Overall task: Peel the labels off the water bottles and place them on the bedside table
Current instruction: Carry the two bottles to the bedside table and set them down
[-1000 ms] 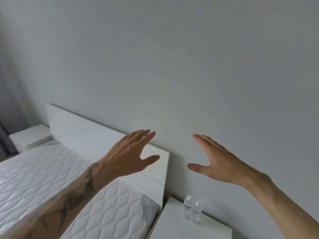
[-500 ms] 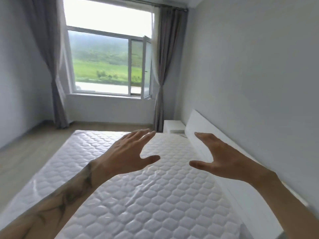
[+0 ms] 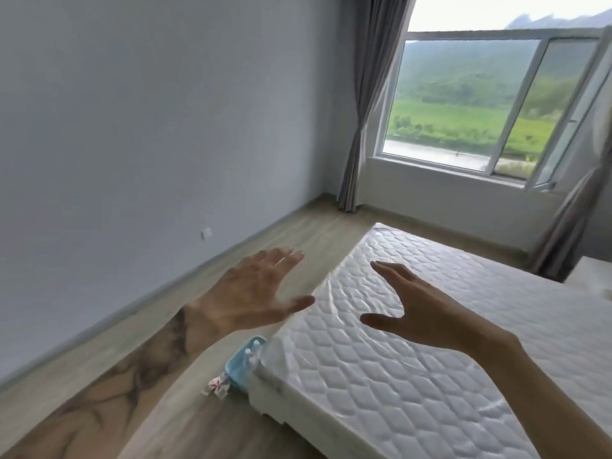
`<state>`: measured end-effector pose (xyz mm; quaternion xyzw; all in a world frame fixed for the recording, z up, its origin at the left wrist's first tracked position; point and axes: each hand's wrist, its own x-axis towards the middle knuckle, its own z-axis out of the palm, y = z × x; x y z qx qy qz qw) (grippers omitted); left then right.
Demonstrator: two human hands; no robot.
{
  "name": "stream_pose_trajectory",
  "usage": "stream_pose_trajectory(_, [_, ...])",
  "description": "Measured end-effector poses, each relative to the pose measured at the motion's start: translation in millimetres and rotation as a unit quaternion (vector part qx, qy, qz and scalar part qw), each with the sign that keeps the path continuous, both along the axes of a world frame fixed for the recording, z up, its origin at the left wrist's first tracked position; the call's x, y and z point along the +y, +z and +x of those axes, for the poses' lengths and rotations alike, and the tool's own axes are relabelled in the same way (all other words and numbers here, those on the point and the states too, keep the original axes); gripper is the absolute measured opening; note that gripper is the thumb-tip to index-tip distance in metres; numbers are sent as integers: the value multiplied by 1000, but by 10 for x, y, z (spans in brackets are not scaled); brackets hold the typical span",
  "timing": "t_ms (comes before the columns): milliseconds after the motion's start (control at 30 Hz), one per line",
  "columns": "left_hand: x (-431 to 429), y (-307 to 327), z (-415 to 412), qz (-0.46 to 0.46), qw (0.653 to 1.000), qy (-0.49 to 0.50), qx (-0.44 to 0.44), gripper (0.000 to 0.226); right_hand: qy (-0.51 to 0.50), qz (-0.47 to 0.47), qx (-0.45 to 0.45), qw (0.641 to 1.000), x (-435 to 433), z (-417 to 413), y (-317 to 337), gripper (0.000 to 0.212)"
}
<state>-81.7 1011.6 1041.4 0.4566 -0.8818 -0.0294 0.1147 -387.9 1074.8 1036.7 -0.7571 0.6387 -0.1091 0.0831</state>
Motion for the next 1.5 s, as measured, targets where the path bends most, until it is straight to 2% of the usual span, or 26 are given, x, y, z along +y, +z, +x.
stream_pose_trajectory(333, [-1772, -503, 2011, 53, 992, 115, -26, 89, 99, 42, -57, 993, -2395, 1958, -625, 107])
stream_pose_trajectory(667, [-3791, -734, 3259, 83, 988, 127, -25, 94, 92, 77, -68, 990, -4466, 3213, -819, 110])
stream_pose_trajectory(867, [-5255, -1031, 3974, 91, 993, 72, -28, 94, 24, 94, -51, 994, -5557, 3862, -1078, 115])
stream_pose_trajectory(1067, [-6646, -1114, 4384, 109, 993, -28, -44, 93, -79, 133, -54, 986, -6302, 4360, -1206, 111])
stream_pose_trajectory(1267, [-7875, -1155, 4208, 111, 981, -143, -64, 90, -180, 141, -85, 970, -6910, 4501, -1308, 107])
stream_pose_trajectory(1500, [-9234, -1375, 3509, 98, 958, -253, -95, 91, -281, 127, -157, 938, -7724, 4359, -1613, 105])
